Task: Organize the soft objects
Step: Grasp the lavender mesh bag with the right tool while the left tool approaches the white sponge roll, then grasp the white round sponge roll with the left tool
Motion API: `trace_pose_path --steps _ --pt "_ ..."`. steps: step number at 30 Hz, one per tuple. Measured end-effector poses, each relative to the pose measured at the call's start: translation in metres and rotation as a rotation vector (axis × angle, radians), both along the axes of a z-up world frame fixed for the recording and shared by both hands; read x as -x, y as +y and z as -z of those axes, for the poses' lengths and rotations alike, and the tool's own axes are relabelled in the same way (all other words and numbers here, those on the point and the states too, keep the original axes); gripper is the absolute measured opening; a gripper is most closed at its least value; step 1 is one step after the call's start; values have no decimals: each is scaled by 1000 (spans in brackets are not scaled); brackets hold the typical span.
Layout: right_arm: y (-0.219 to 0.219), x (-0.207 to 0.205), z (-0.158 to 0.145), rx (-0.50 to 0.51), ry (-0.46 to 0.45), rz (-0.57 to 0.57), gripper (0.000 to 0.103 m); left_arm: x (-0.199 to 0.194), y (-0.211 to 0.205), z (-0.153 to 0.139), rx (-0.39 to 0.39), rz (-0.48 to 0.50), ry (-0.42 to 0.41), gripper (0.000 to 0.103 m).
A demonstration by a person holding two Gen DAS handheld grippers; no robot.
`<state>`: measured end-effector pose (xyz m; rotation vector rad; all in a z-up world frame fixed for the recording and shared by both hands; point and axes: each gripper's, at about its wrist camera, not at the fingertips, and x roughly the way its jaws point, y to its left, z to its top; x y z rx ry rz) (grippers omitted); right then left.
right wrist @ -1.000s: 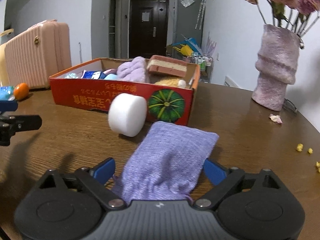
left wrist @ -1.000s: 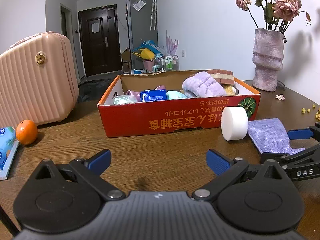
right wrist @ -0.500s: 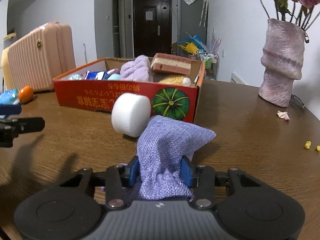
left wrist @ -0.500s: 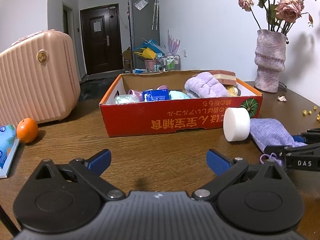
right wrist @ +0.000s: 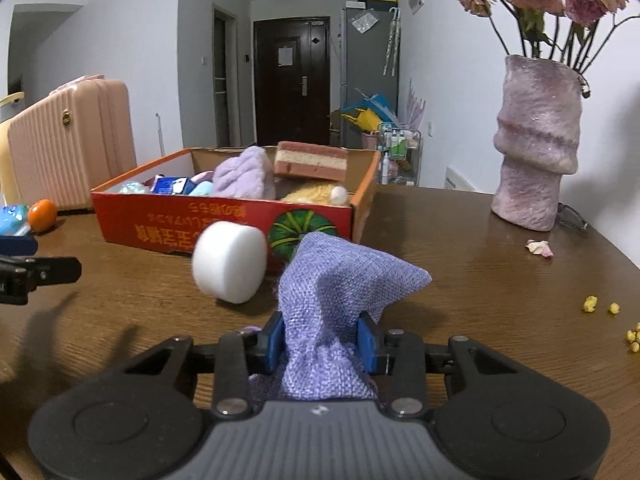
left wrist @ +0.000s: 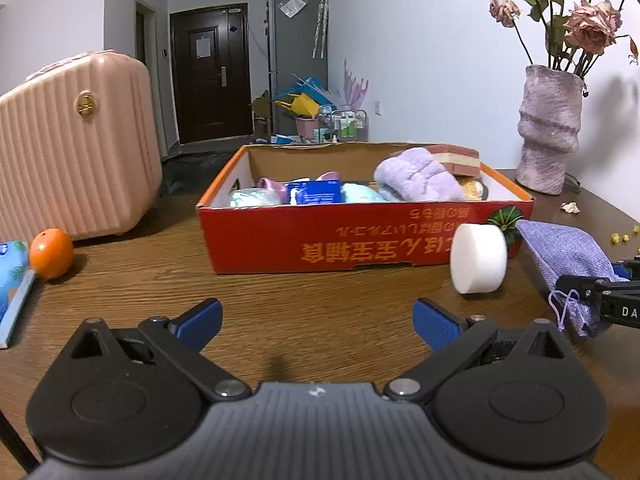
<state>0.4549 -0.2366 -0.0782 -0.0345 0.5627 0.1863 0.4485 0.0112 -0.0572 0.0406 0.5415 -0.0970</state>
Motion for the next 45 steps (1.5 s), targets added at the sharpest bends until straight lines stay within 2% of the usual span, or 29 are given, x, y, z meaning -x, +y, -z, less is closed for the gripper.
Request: trace_pose_path --steps 13,24,30,34,36,42,44,45 --pt "-34 -4 -6 -21 -53 62 36 -19 -64 1 19 86 2 103" --pt "-59 -11 -8 -31 -70 120 35 -45 -112 3 10 91 -4 103" --pt "-69 -17 -8 -41 -68 146 35 -64 -131 11 -16 78 40 103" --pt "-70 -18 -7 -43 -60 145 35 -78 -138 17 -7 64 80 101" --pt "-69 -19 -7 -41 -59 142 35 -83 -139 19 -7 61 88 98" --pt "-70 -19 -7 -53 -57 133 35 -88 -137 25 6 84 137 67" --pt "-70 -19 -6 -55 -57 131 35 -92 -136 28 5 89 161 45" --pt "-70 -19 -6 -55 -57 131 35 -93 -136 29 9 94 177 39"
